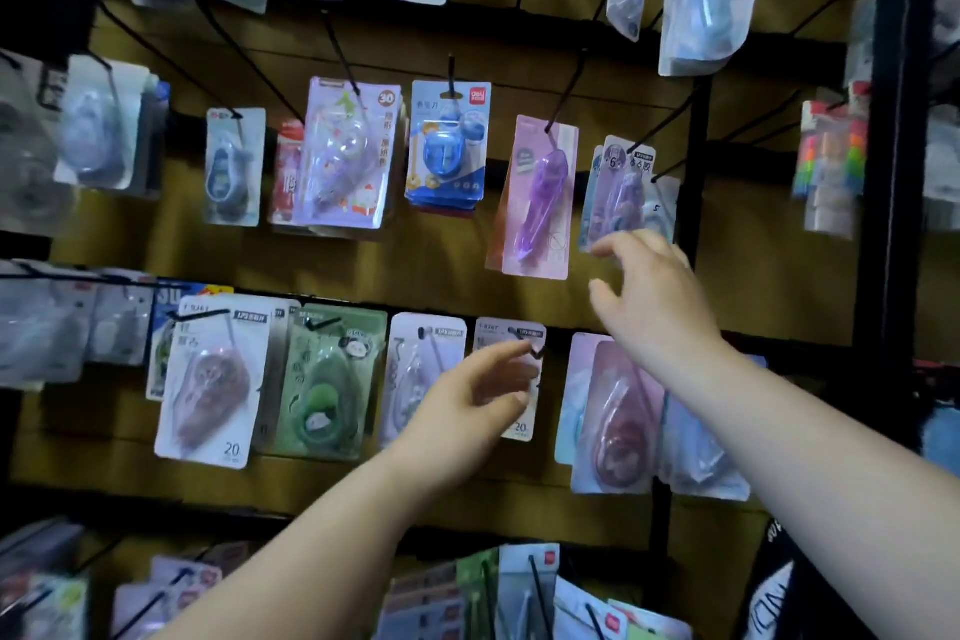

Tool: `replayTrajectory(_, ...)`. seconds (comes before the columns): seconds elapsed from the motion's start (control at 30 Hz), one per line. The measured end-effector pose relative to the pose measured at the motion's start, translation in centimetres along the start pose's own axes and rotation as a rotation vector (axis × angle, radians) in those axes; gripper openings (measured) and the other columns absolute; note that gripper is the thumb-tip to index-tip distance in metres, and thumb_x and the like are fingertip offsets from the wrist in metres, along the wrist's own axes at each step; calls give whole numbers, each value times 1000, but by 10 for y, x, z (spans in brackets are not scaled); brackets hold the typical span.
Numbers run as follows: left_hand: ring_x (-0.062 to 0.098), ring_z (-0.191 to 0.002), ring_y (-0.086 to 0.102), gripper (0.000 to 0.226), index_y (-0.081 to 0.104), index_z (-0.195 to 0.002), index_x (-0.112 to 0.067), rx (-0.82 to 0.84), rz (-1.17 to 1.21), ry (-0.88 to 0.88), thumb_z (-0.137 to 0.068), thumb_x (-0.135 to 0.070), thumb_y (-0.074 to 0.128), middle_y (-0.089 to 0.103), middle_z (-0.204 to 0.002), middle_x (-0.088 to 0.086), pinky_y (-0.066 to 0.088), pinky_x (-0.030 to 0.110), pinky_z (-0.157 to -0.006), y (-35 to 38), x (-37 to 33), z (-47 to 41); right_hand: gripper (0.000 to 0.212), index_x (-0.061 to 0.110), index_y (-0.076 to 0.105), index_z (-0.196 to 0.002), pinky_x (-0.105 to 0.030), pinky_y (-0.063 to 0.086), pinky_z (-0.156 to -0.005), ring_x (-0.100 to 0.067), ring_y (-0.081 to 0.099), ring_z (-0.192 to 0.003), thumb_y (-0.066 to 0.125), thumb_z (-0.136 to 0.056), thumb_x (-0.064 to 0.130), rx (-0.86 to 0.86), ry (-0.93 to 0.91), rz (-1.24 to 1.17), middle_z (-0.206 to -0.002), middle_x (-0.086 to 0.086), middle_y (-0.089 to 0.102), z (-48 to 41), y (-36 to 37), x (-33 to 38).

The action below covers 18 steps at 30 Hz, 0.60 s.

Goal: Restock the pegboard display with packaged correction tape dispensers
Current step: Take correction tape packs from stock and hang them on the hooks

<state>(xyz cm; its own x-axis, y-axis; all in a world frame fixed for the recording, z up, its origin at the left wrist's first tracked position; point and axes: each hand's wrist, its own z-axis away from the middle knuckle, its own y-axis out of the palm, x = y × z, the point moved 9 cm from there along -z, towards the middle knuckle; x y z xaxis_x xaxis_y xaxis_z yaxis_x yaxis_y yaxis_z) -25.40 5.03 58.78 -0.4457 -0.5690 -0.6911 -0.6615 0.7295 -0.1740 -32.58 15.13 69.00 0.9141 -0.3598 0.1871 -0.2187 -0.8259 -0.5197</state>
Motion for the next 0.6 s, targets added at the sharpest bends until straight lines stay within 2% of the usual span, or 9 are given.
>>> replayTrajectory(0.07,-12,-82,59,37,55,-104,-27,25,12,-49,-86,5,49,61,-93,-14,45,3,-74,4,8,24,26,16,57,-113,-32,43,-92,-20,52,-109,48,-89,14,106,-22,-83,-118,-4,58,36,4,-2)
replayTrajectory(0.13,-9,-79,61,33,60,-92,-27,82,11,-137,-85,4,52,65,-86,-12,46,5,-74,17,27,56,21,18,62,-105,-33,47,-86,-20,58,-100,49,-89,16,274,-42,-95,-104,-2,66,77,21,-10)
replayTrajectory(0.2,-3,-75,63,29,61,-83,-26,143,33,-269,-84,2,54,67,-77,-9,48,8,-74,31,54,92,18,21,63,-102,-30,47,-82,-16,59,-92,50,-89,18,453,-51,-101,-92,2,65,124,45,-18)
replayTrajectory(0.27,-8,-66,61,26,60,-81,-24,220,16,-406,-86,1,53,67,-64,-11,48,8,-72,44,89,130,17,22,63,-101,-26,44,-76,-12,57,-83,50,-90,20,600,-15,-142,-79,10,57,170,71,-29)
replayTrajectory(0.4,-10,-56,57,27,61,-76,-22,269,-9,-638,-87,1,51,64,-49,-14,46,6,-66,55,167,203,18,22,64,-96,-25,40,-71,-10,50,-76,49,-89,17,830,157,-165,-65,15,49,253,142,-69)
replayTrajectory(0.47,-9,-48,55,29,59,-74,-17,253,-27,-731,-87,6,48,61,-43,-12,42,4,-57,60,200,234,17,19,63,-84,-25,42,-70,-12,52,-70,48,-88,11,906,303,-219,-64,12,51,291,182,-98)
replayTrajectory(0.53,-9,-44,54,28,58,-74,-14,243,-42,-828,-88,7,45,59,-40,-10,39,4,-51,65,234,261,28,21,53,-65,-23,43,-59,-11,51,-56,46,-88,5,973,462,-281,-61,7,52,329,221,-129)
replayTrajectory(0.6,-7,-46,55,27,57,-76,-15,248,-65,-918,-89,4,44,60,-51,-10,38,3,-49,70,269,286,37,21,48,-57,-17,39,-45,-7,49,-47,45,-87,1,1008,601,-311,-58,3,52,362,251,-157)
